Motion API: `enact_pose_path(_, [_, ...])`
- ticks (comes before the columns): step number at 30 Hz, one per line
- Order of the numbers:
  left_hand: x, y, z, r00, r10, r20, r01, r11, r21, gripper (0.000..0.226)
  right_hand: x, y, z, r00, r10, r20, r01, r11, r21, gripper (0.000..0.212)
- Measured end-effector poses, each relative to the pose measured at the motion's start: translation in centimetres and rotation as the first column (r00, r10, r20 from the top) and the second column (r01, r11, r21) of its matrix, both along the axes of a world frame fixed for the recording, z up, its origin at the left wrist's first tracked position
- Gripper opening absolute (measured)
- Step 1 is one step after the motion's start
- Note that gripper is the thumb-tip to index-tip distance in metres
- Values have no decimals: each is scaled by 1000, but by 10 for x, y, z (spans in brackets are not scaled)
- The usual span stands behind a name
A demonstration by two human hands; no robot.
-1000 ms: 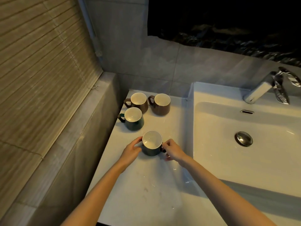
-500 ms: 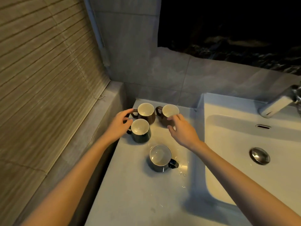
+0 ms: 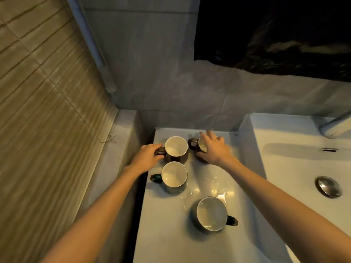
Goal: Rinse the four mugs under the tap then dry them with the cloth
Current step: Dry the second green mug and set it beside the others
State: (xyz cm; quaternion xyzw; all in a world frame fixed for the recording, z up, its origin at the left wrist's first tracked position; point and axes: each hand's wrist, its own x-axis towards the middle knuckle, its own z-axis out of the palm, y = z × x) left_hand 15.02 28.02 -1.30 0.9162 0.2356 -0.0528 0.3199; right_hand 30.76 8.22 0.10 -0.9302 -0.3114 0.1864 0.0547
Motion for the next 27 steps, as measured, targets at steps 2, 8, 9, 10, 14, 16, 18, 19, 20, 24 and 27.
enact_pose_path(2, [2,2,-3,999,-3,52,4,1000,-14,40,5,1,-2,999,20,30,-20,1000,-1,72])
enact_pose_path(8, [7,0,-7,995,6,97,-5,1000,-13,23,20,-14,10,989,148,-25,-150,985,-86,66])
enact_pose_path(9, [7,-2,-6,996,8,94,-6,1000,-18,23,22,-19,10,983,177,-41,-180,979,-95,65])
enact_pose_path(10, [8,-6,-6,996,10,94,-8,1000,-15,22,24,-24,11,977,210,-41,-213,972,-95,64])
enact_pose_path(14, [15,-25,0,997,23,70,-24,999,22,18,20,-44,19,954,298,26,-292,948,-125,64])
enact_pose_path(16, [21,-33,2,998,39,53,-41,999,34,24,14,-52,26,950,308,46,-302,947,-109,63])
enact_pose_path(18, [30,-39,5,999,26,33,-28,998,54,29,11,-59,30,960,281,0,-280,958,-67,60])
enact_pose_path(19, [34,-41,6,1000,3,18,-4,999,54,30,10,-63,31,966,255,-36,-257,965,-47,56])
enact_pose_path(20, [38,-43,7,999,-32,-4,32,998,51,30,9,-66,31,973,223,-58,-225,974,-19,52])
enact_pose_path(24, [53,-53,16,971,-211,-111,232,945,231,39,-2,-73,23,996,-79,-41,86,970,226,40])
enact_pose_path(27, [59,-52,37,964,-245,-103,265,852,451,40,-12,-70,15,973,-230,-11,226,946,234,52])
